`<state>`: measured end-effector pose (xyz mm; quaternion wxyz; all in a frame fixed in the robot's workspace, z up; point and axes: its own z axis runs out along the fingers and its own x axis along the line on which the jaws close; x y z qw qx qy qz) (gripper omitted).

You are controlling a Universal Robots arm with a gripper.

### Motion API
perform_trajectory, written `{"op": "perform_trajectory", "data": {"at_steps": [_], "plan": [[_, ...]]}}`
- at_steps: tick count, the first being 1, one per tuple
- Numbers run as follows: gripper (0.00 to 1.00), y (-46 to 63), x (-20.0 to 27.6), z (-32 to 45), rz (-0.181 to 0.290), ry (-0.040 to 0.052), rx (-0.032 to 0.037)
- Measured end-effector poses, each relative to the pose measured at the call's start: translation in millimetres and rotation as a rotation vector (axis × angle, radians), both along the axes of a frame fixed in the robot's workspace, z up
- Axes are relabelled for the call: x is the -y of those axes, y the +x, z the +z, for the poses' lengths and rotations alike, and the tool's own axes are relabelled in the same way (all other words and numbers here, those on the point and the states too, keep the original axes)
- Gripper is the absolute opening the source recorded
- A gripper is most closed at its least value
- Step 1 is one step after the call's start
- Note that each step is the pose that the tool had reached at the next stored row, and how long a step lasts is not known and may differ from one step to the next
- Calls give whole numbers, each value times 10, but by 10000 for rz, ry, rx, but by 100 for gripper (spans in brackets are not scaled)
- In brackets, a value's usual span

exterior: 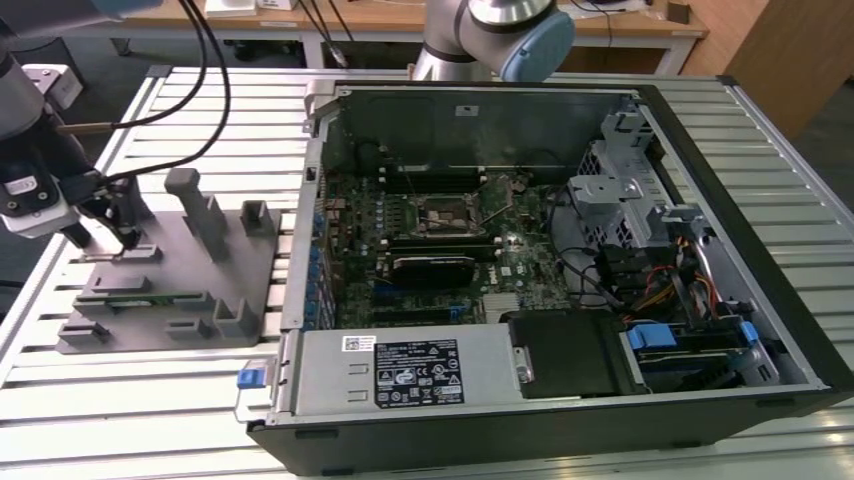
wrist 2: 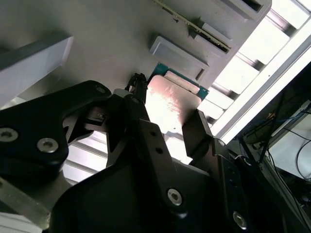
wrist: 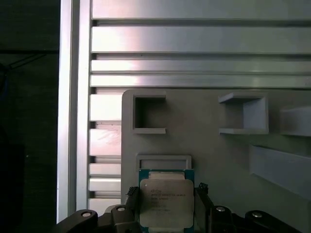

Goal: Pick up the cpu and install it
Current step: 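Pick up the cpu and move it towards the insertion slot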

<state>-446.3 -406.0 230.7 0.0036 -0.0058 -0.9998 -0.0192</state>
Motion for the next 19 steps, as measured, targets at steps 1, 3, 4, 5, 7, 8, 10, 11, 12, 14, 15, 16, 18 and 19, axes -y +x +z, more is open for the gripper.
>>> {"op": "perform_trajectory", "data": {"at_steps": [1, 3, 4, 5, 7, 8, 10, 11, 12, 14, 15, 16, 18, 19], "plan": [[54, 0, -1, 8, 0, 0, 1], [54, 0, -5, 26, 0, 0, 1], [54, 0, -6, 36, 0, 1, 2], [54, 0, -7, 46, 0, 0, 2], [54, 0, -9, 63, 0, 0, 2], [54, 0, -10, 70, 0, 1, 2], [54, 0, -12, 85, 0, 0, 2], [54, 0, -13, 94, 0, 0, 1], [54, 0, -14, 103, 0, 0, 1], [54, 0, -17, 123, 0, 0, 3], [54, 0, -18, 133, 0, 1, 3], [54, 0, -19, 143, 0, 0, 2], [54, 0, -22, 158, -1, 1, 3], [54, 0, -23, 167, 0, 0, 3]]}}
